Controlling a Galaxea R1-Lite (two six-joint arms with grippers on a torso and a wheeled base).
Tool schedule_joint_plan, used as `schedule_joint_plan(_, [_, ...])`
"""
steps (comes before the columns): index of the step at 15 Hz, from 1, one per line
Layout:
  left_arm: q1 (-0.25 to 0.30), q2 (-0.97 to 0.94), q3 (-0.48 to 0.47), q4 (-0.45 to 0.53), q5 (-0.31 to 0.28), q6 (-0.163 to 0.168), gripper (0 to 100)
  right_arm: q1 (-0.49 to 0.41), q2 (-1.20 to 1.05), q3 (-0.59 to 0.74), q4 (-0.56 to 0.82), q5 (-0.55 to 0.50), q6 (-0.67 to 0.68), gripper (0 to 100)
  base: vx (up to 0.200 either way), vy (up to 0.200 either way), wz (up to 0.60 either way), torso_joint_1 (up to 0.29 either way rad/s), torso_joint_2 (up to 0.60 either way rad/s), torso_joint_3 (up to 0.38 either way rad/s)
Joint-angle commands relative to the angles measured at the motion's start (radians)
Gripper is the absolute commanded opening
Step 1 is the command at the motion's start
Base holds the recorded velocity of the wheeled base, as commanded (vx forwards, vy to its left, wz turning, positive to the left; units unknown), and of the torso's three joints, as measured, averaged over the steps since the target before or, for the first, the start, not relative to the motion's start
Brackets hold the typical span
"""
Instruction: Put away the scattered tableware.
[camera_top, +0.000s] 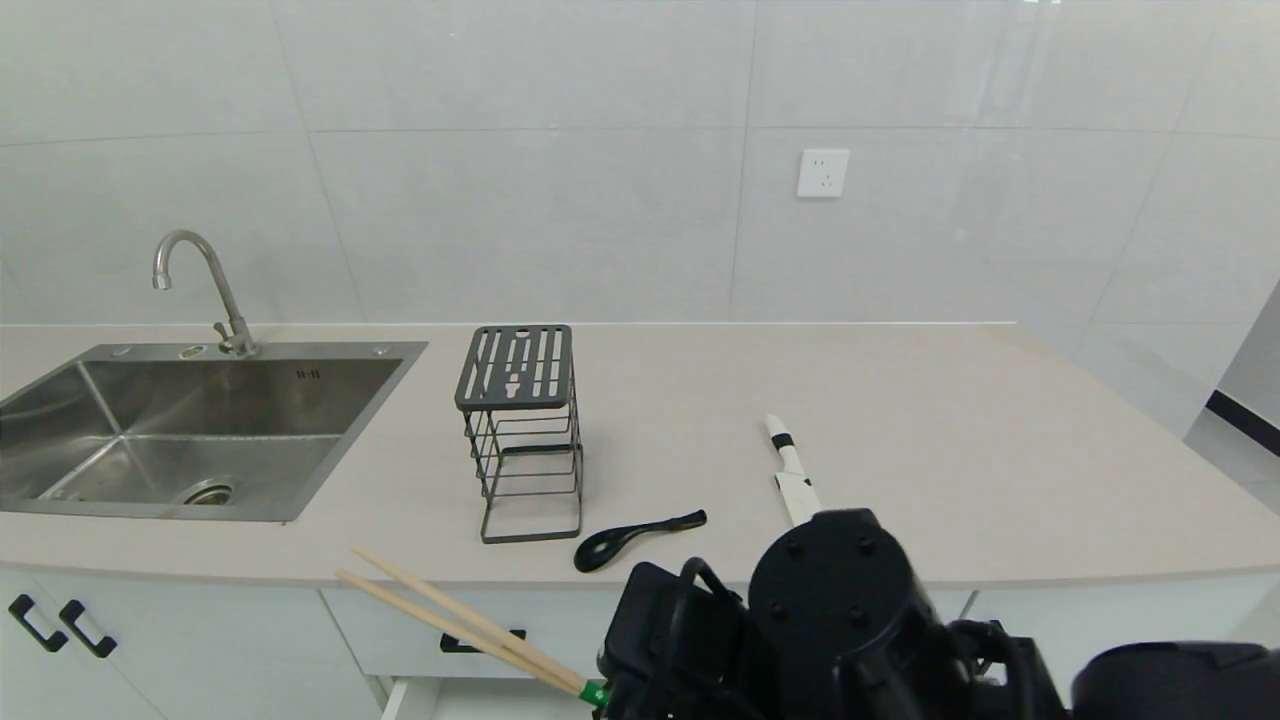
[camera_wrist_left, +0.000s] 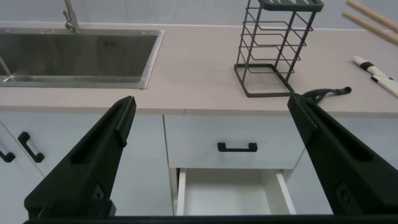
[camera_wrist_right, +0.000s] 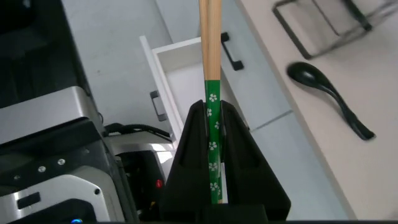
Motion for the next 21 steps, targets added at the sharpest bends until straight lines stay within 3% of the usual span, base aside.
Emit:
schedule_joint_plan(1, [0.0, 0.001, 0.0, 0.0, 0.0, 0.0, 100, 0.015, 0.092, -0.022, 0.001, 0.002, 0.002, 0, 0.0, 0.0, 0.0, 0.0, 0.0, 0.0])
schedule_joint_plan(3, [0.0, 0.001, 0.001, 0.0, 0.0, 0.0, 100, 0.022, 0.155, -0.087, -0.002, -0.004, 0.0, 0, 0.0, 0.0, 0.0, 0.0, 0.0, 0.0])
schedule_joint_plan(10, [0.0, 0.001, 0.001, 0.0, 0.0, 0.0, 100, 0.052, 0.247, -0.108, -0.011, -0.076, 0.002, 0, 0.0, 0.0, 0.0, -0.021, 0.05, 0.028])
schedule_joint_plan(21, [0.0, 0.001, 0.001, 0.0, 0.0, 0.0, 100, 0.086, 0.335, -0.163, -0.03, -0.078, 0.0, 0, 0.0, 0.0, 0.0, -0.216, 0.51, 0.291])
